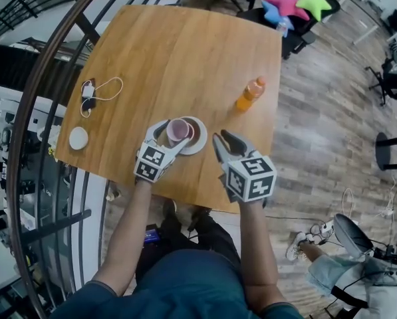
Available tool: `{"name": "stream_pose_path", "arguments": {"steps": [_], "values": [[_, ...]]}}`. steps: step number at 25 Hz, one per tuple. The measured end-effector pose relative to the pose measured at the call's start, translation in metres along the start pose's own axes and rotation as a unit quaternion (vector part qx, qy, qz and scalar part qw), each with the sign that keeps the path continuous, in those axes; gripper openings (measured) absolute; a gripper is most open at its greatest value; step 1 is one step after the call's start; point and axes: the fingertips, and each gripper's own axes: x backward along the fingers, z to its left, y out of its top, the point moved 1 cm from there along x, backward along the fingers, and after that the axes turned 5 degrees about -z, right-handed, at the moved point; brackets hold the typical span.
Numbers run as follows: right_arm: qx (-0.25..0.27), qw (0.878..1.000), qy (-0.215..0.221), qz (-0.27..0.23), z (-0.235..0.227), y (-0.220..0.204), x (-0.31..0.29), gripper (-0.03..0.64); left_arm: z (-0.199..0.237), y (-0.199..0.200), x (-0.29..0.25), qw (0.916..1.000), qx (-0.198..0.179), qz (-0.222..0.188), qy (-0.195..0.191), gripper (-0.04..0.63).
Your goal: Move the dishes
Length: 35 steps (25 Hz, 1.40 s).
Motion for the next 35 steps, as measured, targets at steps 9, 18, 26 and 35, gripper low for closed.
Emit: {"name": "stream_pose_path", "arguments": {"steps": [9,18,26,35], "values": [[0.0,1.0,0.0,0.003,0.01,-0.003,-0.014,0.069,0.027,0.029,0.04,0.9994,-0.008,-0.024,0.023,0.333],[0.004,1.0,-0.003,0.016,0.016,-0.005,-0.041,0.069,0.072,0.017,0.07,0.9976,-0.023,-0.015,0.064,0.333],[0.004,0.999,-0.01,0.042,0.014,-0.018,-0.07,0.069,0.096,-0.028,0.084,0.9963,-0.006,0.031,0.08,0.333],[0.01,0.996,-0.008,0.094,0.007,-0.044,-0.112,0.069,0.116,-0.079,0.085,0.993,0.026,0.067,0.094,0.334]]}}
